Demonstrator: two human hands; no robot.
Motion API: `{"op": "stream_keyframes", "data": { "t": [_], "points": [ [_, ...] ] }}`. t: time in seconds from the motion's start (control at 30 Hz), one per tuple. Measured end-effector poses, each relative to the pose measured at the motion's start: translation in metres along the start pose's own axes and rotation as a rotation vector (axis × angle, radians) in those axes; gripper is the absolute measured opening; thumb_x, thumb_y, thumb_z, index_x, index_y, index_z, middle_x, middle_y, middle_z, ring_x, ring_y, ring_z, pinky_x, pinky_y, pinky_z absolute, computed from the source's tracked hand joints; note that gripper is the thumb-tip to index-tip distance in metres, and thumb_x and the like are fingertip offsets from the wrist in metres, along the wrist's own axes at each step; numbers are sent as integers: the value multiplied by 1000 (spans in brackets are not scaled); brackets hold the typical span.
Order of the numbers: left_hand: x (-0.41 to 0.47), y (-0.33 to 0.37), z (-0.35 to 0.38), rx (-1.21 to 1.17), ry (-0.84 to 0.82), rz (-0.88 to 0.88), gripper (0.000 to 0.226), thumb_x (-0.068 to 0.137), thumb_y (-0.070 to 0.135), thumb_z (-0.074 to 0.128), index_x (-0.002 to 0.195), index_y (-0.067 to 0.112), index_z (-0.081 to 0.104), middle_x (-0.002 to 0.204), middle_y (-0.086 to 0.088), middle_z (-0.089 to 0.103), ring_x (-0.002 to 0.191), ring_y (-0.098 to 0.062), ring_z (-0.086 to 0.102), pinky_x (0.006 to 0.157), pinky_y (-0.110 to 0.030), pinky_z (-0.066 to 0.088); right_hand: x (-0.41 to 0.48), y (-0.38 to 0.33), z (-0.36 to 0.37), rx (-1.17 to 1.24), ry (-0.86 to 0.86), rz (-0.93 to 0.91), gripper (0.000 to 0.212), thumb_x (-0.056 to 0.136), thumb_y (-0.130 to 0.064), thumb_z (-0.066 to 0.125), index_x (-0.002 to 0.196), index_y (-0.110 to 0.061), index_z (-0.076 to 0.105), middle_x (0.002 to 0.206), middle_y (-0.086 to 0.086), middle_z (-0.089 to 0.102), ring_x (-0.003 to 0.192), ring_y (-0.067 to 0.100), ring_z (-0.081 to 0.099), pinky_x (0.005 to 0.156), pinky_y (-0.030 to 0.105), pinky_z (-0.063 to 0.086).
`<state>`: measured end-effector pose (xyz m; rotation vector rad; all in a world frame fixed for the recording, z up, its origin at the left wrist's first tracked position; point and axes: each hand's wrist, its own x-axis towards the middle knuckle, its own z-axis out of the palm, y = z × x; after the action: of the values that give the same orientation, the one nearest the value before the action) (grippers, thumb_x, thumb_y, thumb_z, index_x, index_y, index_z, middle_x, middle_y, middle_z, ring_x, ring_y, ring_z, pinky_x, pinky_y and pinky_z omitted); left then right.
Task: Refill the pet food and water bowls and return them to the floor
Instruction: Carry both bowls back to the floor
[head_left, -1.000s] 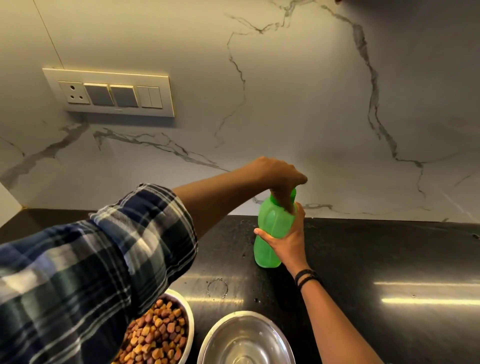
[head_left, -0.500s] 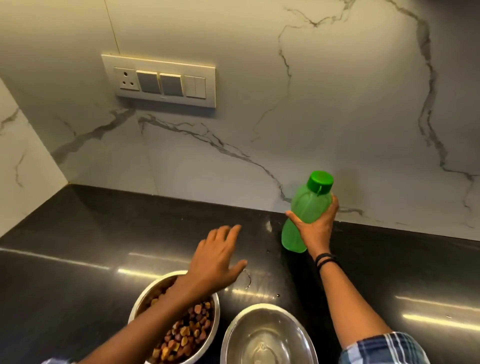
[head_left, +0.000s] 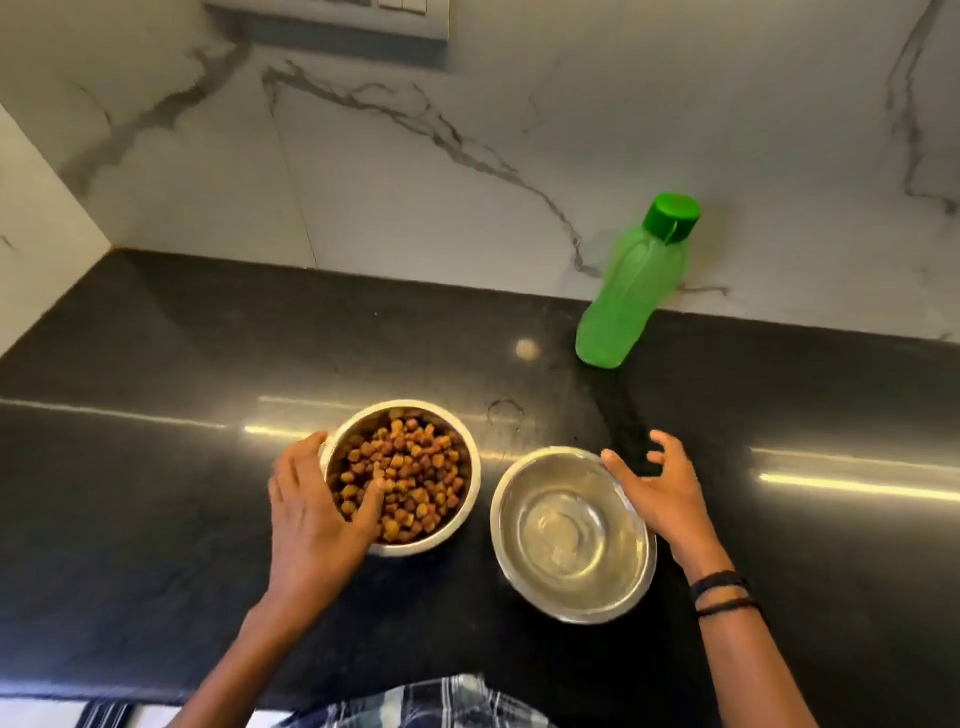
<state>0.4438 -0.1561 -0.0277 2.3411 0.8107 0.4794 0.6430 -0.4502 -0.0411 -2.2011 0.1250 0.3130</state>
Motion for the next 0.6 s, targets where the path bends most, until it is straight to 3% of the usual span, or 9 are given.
{"op": "stream_keyframes", "data": {
  "t": [0.13,0.27,0.33,0.4,0.47,0.6],
  "points": [
    [-4,-14,1,-93,-118,-168,94,77,30,79,147,7,20,141,-19,34,132,-34,35,108,-49,34,-50,9,0,-91,-36,56,61,79,-61,69,125,-27,50,129,4,52,112,22,56,97,46,49],
    [-5,-28,-2,-279,-265,-292,60,84,38,70,131,22,37,126,-7,54,110,-24,58,89,-43,50,-91,17,3,-20,-16,114,51,81,-57,69,119,-29,50,115,0,59,99,19,63,87,50,56],
    [-4,-34,-3,-367,-389,-353,49,91,36,62,131,19,40,113,-8,63,93,-21,65,77,-39,57,-107,19,7,171,-91,186,45,86,-41,70,123,-36,44,110,-4,60,88,19,68,68,46,62],
    [-5,-41,-3,-434,-481,-389,42,97,31,55,132,14,41,99,-12,67,73,-19,68,60,-30,57,-116,22,12,359,-141,244,51,90,-20,67,125,-45,40,114,-3,56,89,25,69,57,40,61],
    [-6,-44,-4,-512,-529,-411,35,100,30,49,131,16,41,93,-13,69,64,-19,69,54,-25,55,-122,26,16,488,-145,275,61,92,-6,62,129,-48,39,119,-1,54,98,33,67,59,42,61],
    [-8,-40,-3,-642,-537,-443,30,100,30,47,129,21,42,88,-16,71,62,-21,70,54,-29,57,-129,31,16,648,-148,294,67,95,4,51,138,-46,39,128,5,54,99,36,70,64,48,61]
  ]
}}
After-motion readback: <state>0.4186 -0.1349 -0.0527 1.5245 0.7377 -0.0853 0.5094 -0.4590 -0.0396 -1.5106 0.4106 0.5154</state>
